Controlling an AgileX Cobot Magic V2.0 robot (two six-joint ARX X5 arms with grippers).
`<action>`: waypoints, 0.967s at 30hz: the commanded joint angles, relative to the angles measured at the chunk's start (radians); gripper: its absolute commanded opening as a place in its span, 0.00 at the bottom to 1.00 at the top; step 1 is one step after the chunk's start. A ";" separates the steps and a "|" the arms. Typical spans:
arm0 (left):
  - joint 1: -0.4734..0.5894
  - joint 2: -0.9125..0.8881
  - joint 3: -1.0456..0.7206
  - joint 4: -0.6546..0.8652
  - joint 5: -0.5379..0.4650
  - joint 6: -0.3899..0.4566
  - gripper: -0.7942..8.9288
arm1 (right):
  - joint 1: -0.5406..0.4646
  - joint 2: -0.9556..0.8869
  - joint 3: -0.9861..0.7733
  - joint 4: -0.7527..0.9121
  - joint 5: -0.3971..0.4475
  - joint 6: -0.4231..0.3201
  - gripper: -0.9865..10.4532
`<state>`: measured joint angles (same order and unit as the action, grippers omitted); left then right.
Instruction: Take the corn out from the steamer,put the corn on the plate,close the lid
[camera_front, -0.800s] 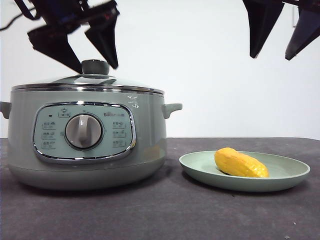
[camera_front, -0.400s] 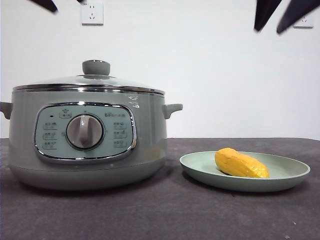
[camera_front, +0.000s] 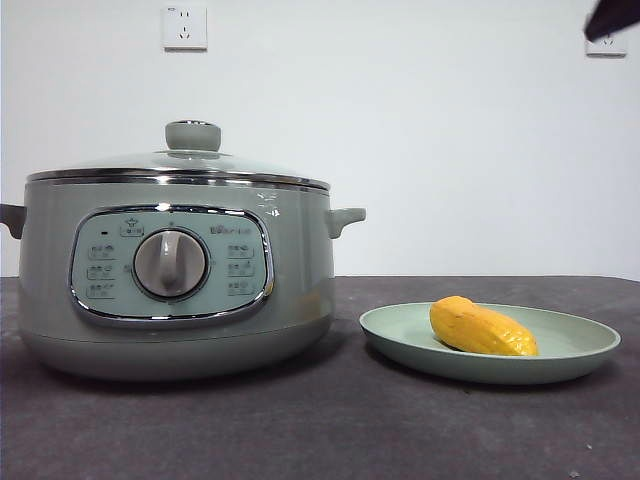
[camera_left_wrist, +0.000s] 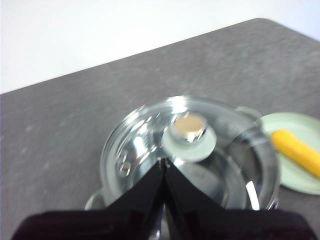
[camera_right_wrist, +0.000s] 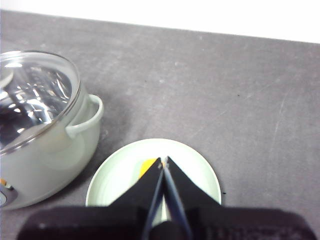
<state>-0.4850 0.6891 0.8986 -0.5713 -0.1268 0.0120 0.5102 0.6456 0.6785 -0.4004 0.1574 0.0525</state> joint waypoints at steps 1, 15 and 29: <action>-0.005 -0.121 -0.156 0.063 -0.008 0.011 0.07 | 0.005 -0.108 -0.108 0.066 0.001 0.010 0.08; -0.005 -0.251 -0.278 -0.090 -0.001 -0.010 0.08 | 0.007 -0.214 -0.176 0.061 0.114 0.096 0.09; -0.003 -0.262 -0.277 -0.106 -0.008 -0.003 0.08 | 0.007 -0.214 -0.176 0.054 0.111 0.096 0.09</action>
<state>-0.4866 0.4377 0.6243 -0.6727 -0.1303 0.0078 0.5167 0.4328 0.5087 -0.3492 0.2684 0.1390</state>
